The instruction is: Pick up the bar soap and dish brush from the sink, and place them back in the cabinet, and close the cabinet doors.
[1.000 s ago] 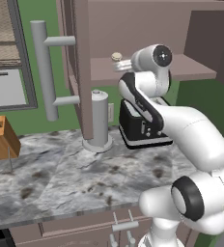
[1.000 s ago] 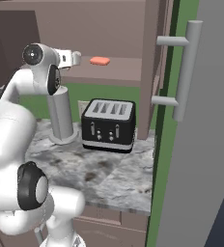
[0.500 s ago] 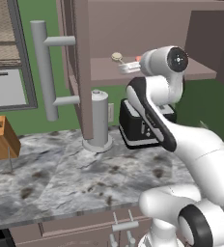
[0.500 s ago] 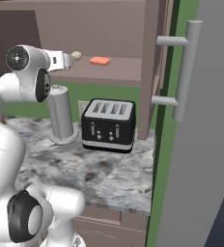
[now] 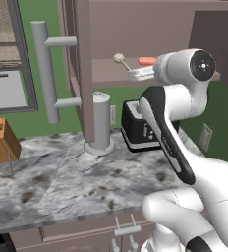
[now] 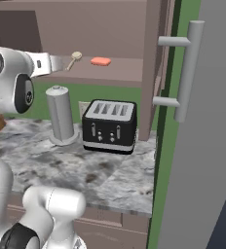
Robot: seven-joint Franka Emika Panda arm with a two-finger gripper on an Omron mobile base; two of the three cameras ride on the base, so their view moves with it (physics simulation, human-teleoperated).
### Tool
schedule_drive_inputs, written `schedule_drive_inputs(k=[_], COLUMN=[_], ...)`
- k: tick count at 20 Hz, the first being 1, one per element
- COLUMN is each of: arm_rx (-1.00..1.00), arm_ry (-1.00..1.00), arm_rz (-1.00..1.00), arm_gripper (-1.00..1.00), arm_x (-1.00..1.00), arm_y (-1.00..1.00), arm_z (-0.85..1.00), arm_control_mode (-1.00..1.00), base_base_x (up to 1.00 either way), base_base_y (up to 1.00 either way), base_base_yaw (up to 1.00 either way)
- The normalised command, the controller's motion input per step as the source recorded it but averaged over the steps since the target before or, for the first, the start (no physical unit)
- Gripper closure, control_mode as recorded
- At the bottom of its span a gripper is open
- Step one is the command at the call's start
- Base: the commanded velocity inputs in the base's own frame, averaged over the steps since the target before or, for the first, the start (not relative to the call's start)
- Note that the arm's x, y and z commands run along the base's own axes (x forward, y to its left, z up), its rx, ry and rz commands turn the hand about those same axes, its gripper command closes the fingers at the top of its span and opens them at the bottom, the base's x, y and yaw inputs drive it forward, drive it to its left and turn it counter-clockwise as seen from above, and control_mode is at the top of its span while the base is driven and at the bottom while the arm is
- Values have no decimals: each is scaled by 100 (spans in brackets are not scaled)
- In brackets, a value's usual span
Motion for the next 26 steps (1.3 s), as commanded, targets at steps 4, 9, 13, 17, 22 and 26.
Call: schedule_drive_inputs(k=[4,9,13,17,22,26], arm_rx=[-4,-6,-10,-13,-13,-15], arm_ry=[0,4,3,0,0,1], arm_rz=[4,8,11,10,2,2], arm_gripper=[-100,-100,-100,-100,-100,-100], arm_x=[-77,-74,-80,-84,-95,-82], arm_y=[-11,-2,0,0,0,0], arm_z=[3,1,0,2,10,4], arm_control_mode=[-100,-100,-100,-100,-100,-100], base_base_x=[0,0,0,0,0,0], base_base_y=[0,0,0,0,0,0], base_base_yaw=[0,0,0,0,0,0])
